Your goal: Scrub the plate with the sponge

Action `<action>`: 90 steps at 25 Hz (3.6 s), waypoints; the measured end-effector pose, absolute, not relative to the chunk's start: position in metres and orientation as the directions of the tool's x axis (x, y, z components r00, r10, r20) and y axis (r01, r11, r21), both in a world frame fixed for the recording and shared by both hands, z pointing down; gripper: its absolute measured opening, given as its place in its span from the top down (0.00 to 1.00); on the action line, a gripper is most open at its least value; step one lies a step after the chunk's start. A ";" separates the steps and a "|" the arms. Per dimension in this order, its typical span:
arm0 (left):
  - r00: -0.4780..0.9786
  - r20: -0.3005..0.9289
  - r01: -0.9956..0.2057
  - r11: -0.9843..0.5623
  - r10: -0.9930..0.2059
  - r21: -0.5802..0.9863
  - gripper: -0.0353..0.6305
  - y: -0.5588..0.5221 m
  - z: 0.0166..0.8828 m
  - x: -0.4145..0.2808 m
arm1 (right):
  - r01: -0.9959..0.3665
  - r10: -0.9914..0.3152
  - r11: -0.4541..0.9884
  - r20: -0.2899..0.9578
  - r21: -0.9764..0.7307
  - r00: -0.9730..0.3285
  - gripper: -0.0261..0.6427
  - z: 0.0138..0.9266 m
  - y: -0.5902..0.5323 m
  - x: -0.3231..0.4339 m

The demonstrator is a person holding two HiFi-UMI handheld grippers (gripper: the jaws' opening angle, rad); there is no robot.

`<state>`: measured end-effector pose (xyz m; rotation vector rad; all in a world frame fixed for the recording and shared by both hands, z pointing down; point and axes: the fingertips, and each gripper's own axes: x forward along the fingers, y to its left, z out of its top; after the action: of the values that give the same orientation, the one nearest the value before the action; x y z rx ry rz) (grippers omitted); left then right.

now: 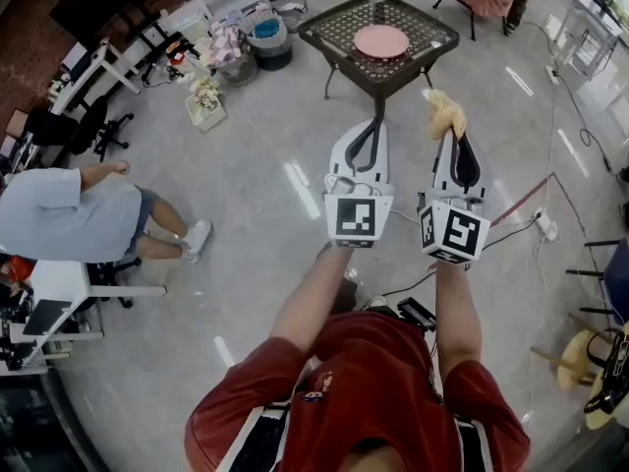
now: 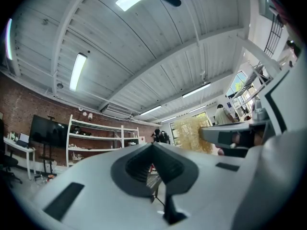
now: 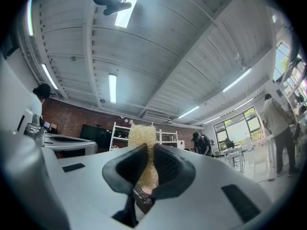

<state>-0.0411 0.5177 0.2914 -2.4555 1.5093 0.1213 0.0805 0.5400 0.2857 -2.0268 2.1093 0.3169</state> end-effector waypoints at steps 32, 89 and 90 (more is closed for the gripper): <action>0.512 -0.217 -0.859 -0.487 -0.831 -0.157 0.93 0.192 0.295 -0.062 | -0.999 -0.964 -0.023 -0.265 0.029 0.015 0.89 0.283 0.226 0.058; 0.402 -0.165 -0.915 -0.391 -0.901 -0.100 0.93 -0.212 0.317 0.027 | -0.993 -0.976 0.110 -0.194 -0.035 -0.101 0.89 0.328 -0.194 0.155; 0.408 -0.163 -0.912 -0.395 -0.898 -0.106 0.93 -0.217 0.318 0.025 | -0.994 -0.977 0.107 -0.189 -0.030 -0.100 0.89 0.331 -0.199 0.151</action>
<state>0.0249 -0.2172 0.3182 -2.4818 1.6140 0.1169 0.1509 -0.1985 0.3306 -1.9916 2.2116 0.1570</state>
